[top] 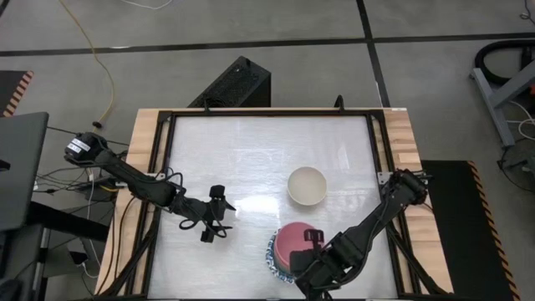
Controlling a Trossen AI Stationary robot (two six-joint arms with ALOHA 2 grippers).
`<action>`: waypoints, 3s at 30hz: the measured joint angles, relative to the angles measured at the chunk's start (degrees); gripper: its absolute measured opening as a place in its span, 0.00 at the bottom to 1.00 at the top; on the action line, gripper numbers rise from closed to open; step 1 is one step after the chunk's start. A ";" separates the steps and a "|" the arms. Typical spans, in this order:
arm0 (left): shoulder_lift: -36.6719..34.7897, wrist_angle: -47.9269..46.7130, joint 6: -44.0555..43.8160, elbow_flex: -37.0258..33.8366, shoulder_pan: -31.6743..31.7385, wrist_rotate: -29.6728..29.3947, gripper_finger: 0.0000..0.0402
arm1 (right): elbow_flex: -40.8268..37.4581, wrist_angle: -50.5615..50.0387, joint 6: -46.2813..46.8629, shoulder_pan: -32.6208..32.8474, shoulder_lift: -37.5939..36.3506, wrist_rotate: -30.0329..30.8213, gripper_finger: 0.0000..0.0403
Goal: Nest bowls inside each other
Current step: Stack the pink bowl into the orange bowl, then stack the white bowl into the pink bowl
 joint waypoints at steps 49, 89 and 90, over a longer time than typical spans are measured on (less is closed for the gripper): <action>0.00 -2.16 -1.56 0.00 -0.02 -1.43 0.70 | -1.50 -6.51 15.79 9.43 0.01 27.04 0.05; 0.00 8.96 -10.87 -0.07 -0.02 -0.05 0.70 | -0.26 -6.17 16.39 5.93 -0.09 35.78 0.04; -0.01 10.10 -11.84 -0.07 0.00 1.07 0.70 | 0.76 -8.33 16.43 5.21 -0.09 34.94 0.04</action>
